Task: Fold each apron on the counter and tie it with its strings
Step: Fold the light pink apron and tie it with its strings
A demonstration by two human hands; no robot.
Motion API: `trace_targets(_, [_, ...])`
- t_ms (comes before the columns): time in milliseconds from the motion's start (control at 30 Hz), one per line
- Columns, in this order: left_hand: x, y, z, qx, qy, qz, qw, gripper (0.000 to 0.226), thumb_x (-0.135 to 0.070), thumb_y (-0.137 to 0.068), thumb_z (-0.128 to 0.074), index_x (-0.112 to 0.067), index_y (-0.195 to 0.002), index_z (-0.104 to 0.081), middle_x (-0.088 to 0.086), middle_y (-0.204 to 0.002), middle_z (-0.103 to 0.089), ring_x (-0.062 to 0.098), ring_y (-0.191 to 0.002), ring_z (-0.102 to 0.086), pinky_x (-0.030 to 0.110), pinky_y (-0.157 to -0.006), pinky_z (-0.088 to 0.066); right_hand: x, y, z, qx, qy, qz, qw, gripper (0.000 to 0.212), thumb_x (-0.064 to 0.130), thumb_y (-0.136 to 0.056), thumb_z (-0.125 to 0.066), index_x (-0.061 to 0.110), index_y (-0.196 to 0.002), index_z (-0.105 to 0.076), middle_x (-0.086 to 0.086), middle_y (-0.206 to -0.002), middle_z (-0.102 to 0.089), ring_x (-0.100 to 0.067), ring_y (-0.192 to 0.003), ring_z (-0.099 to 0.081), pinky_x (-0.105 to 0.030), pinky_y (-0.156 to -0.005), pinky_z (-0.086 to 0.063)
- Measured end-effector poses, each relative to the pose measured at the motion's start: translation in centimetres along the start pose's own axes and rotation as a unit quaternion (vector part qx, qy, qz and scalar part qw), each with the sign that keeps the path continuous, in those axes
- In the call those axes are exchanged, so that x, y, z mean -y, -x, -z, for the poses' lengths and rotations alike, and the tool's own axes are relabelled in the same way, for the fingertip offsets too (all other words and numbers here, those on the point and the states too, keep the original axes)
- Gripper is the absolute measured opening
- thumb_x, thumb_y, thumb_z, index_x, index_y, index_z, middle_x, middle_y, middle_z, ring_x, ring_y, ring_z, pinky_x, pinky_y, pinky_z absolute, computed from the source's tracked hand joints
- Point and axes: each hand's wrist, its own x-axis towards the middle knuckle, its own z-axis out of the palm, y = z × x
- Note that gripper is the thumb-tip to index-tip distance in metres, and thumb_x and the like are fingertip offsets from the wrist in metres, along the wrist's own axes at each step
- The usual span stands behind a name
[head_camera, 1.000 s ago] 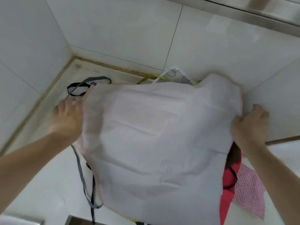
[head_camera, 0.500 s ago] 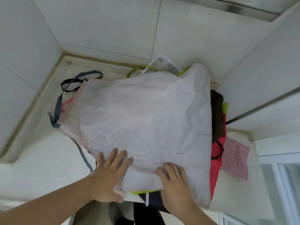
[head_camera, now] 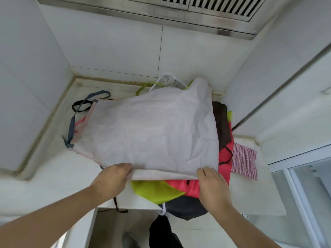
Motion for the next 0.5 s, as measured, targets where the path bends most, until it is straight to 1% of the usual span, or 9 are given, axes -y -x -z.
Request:
trace_targets(67, [0.8, 0.2, 1.1, 0.042, 0.084, 0.021, 0.995, 0.021, -0.006, -0.093, -0.056, -0.024, -0.086, -0.062, -0.011, -0.072, -0.060, 0.014, -0.067, -0.060, 0.033, -0.061, -0.048, -1.2, 0.5, 0.2, 0.012, 0.001, -0.044, 0.999, 0.055, -0.006, -0.046, -0.079, 0.012, -0.097, -0.069, -0.007, -0.087, -0.062, -0.031, -0.073, -0.062, -0.041, -0.062, -0.053])
trace_targets(133, [1.1, 0.6, 2.2, 0.071, 0.160, 0.036, 0.984, 0.030, -0.002, -0.091, -0.056, -0.030, -0.078, -0.062, -0.012, -0.067, -0.060, 0.006, -0.065, -0.055, 0.024, -0.063, -0.042, -2.1, 1.4, 0.5, 0.015, -0.010, -0.062, 0.998, 0.052, -0.001, -0.050, -0.080, 0.016, -0.098, -0.070, -0.003, -0.084, -0.060, -0.028, -0.070, -0.060, -0.040, -0.061, -0.052])
trace_targets(200, [1.1, 1.3, 3.2, 0.108, 0.212, 0.049, 0.970, 0.031, -0.003, -0.089, -0.060, -0.031, -0.074, -0.064, -0.013, -0.068, -0.060, 0.005, -0.067, -0.052, 0.023, -0.065, -0.041, -2.5, 2.6, 1.2, 0.018, -0.008, -0.046, 0.999, 0.060, 0.000, -0.047, -0.082, 0.018, -0.103, -0.074, 0.000, -0.081, -0.062, -0.026, -0.066, -0.061, -0.038, -0.059, -0.053])
trace_targets(267, [0.8, 1.9, 4.2, 0.144, 0.247, 0.054, 0.957, 0.019, -0.010, -0.083, -0.060, -0.026, -0.076, -0.066, -0.008, -0.069, -0.057, 0.008, -0.068, -0.049, 0.024, -0.065, -0.038, -3.0, 3.6, 1.6, 0.022, 0.002, -0.020, 1.000, 0.064, -0.002, -0.036, -0.085, 0.019, -0.095, -0.077, 0.002, -0.071, -0.063, -0.023, -0.056, -0.061, -0.034, -0.052, -0.052])
trace_targets(300, [0.4, 2.2, 5.2, 0.155, 0.248, 0.048, 0.955, 0.011, -0.020, -0.083, -0.059, -0.023, -0.075, -0.065, -0.005, -0.067, -0.054, 0.008, -0.067, -0.047, 0.023, -0.064, -0.037, -3.3, 4.0, 2.5, 0.030, 0.008, -0.013, 0.999, 0.060, -0.002, -0.033, -0.085, 0.020, -0.088, -0.076, 0.004, -0.066, -0.061, -0.022, -0.051, -0.059, -0.031, -0.048, -0.049])
trace_targets(367, [-0.1, 2.8, 7.2, 0.187, 0.221, 0.045, 0.956, 0.029, -0.039, -0.091, -0.059, -0.020, -0.070, -0.055, -0.007, -0.061, -0.044, 0.006, -0.056, -0.043, 0.018, -0.055, -0.036, -4.4, 4.4, 4.1, 0.093, 0.014, -0.015, 0.995, 0.046, 0.003, -0.046, -0.078, 0.026, -0.085, -0.068, 0.006, -0.068, -0.060, -0.022, -0.055, -0.061, -0.031, -0.050, -0.046])
trace_targets(433, [-0.1, 3.4, 8.6, 0.252, 0.218, 0.052, 0.941, 0.042, -0.040, -0.099, -0.065, -0.020, -0.068, -0.044, -0.007, -0.055, -0.040, 0.008, -0.047, -0.040, 0.018, -0.048, -0.037, -6.6, 4.8, 5.0, 0.192, 0.002, -0.017, 0.981, 0.030, 0.009, -0.068, -0.057, 0.028, -0.091, -0.061, 0.008, -0.083, -0.060, -0.019, -0.079, -0.064, -0.033, -0.064, -0.049])
trace_targets(467, [-0.1, 3.7, 9.3, 0.282, 0.236, 0.047, 0.929, 0.044, -0.040, -0.099, -0.067, -0.021, -0.066, -0.044, -0.006, -0.053, -0.039, 0.012, -0.048, -0.040, 0.021, -0.049, -0.037, -7.5, 4.9, 5.8, 0.254, -0.026, -0.006, 0.967, 0.025, 0.011, -0.071, -0.050, 0.027, -0.087, -0.059, 0.010, -0.082, -0.058, -0.014, -0.082, -0.061, -0.032, -0.068, -0.048])
trace_targets(500, [0.0, 3.9, 9.8, 0.300, 0.256, 0.039, 0.918, 0.046, -0.041, -0.098, -0.069, -0.024, -0.063, -0.045, -0.006, -0.053, -0.039, 0.015, -0.051, -0.040, 0.023, -0.052, -0.036, -8.3, 4.8, 6.5, 0.293, -0.059, 0.000, 0.954, 0.018, 0.012, -0.072, -0.048, 0.024, -0.081, -0.057, 0.010, -0.075, -0.054, -0.009, -0.076, -0.056, -0.030, -0.066, -0.045])
